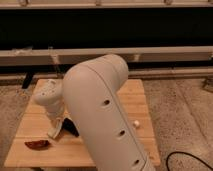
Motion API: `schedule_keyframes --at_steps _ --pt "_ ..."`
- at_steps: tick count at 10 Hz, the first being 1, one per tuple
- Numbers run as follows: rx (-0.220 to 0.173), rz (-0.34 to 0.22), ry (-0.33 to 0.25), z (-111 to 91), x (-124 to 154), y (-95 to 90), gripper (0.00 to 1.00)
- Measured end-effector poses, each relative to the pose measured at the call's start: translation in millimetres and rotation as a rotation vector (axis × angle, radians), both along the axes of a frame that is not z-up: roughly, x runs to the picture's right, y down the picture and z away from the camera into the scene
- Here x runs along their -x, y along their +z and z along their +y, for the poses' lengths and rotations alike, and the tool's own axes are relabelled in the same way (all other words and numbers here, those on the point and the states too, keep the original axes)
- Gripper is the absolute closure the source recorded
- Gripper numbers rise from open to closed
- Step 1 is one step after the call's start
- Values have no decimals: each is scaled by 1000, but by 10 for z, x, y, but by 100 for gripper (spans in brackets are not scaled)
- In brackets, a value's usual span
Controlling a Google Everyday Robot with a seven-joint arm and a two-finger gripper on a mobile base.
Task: Wipe the white sponge on the table
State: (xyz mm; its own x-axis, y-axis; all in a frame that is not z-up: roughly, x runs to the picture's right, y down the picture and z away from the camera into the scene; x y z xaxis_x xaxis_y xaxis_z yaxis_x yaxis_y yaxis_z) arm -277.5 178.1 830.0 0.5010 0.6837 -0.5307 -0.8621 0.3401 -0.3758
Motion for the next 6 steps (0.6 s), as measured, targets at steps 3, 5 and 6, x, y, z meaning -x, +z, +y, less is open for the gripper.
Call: schedule_keyframes --at_steps 3,5,6 --pt "-4 2 -5 -3 -7 8 100" --pt "-6 2 -7 -8 -7 8 100" --pt "-7 2 -8 -9 -9 7 100"
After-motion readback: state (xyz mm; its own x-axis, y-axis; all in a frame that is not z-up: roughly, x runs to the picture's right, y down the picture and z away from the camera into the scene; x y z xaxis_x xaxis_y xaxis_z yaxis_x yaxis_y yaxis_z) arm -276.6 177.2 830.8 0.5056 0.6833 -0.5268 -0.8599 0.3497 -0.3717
